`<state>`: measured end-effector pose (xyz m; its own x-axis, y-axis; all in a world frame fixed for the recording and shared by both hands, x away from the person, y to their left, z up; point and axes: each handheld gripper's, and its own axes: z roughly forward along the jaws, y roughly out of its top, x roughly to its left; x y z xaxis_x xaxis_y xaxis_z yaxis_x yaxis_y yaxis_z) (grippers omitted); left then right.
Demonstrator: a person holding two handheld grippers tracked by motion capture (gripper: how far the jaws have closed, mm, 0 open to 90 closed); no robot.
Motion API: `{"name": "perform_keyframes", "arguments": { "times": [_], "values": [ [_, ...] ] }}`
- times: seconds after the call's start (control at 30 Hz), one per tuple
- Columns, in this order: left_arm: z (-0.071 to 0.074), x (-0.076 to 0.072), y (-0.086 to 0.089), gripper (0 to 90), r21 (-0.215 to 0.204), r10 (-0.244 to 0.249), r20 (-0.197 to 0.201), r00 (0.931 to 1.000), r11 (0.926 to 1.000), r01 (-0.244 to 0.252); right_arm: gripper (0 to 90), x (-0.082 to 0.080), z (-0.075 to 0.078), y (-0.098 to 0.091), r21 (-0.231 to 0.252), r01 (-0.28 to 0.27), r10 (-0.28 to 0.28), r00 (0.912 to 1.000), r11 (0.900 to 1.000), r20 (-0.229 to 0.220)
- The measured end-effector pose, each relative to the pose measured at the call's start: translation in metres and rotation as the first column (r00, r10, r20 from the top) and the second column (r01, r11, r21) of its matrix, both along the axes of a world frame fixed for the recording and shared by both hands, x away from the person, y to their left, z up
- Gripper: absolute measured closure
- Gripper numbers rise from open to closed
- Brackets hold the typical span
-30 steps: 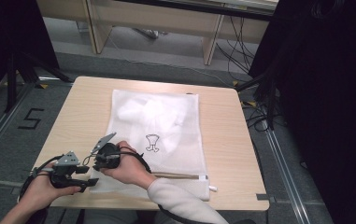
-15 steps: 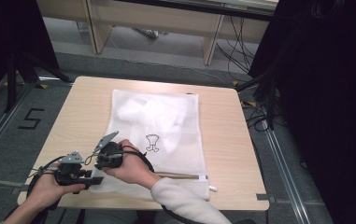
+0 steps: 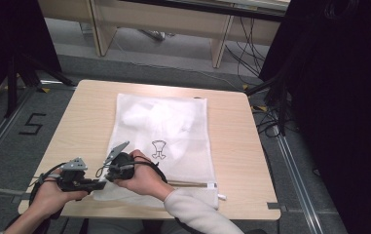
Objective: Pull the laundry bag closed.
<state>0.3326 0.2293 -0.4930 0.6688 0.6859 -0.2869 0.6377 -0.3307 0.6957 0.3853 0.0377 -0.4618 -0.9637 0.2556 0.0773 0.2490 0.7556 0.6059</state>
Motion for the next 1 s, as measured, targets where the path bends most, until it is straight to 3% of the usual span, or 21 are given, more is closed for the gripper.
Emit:
{"name": "perform_keyframes", "arguments": {
  "times": [0.37, 0.43, 0.53, 0.67, 1.0],
  "values": [
    [0.001, 0.0, 0.002, 85.6, -0.013, 0.016, -0.003, 0.9999, 0.9998, -0.016, 82.5, -0.001, -0.006, -0.008, -0.041, 0.003, -0.004, 0.9999, 0.9992, -0.011],
    [0.001, 0.0, 0.002, 85.6, -0.013, 0.017, -0.002, 0.9999, 0.9998, -0.017, 82.4, 0.001, -0.007, -0.009, -0.038, -0.018, 0.018, 0.9998, 0.9991, 0.002],
    [0.0, 0.001, 0.002, 85.6, -0.007, 0.007, 0.001, 1.0, 1.0, -0.007, 82.5, -0.001, -0.008, -0.01, -0.038, 0.006, -0.007, 0.9998, 0.9993, -0.017],
    [0.001, 0.0, 0.002, 85.6, 0.005, 0.018, 0.008, 0.9998, 0.9998, -0.018, 82.5, 0.0, -0.009, -0.01, -0.043, -0.014, 0.013, 0.9999, 0.999, -0.004],
    [0.001, 0.0, 0.003, 85.6, -0.005, 0.018, -0.001, 0.9998, 0.9998, -0.018, 82.5, -0.001, -0.011, -0.013, -0.052, -0.001, 0.0, 0.9998, 0.9986, -0.021]
  ]
}}
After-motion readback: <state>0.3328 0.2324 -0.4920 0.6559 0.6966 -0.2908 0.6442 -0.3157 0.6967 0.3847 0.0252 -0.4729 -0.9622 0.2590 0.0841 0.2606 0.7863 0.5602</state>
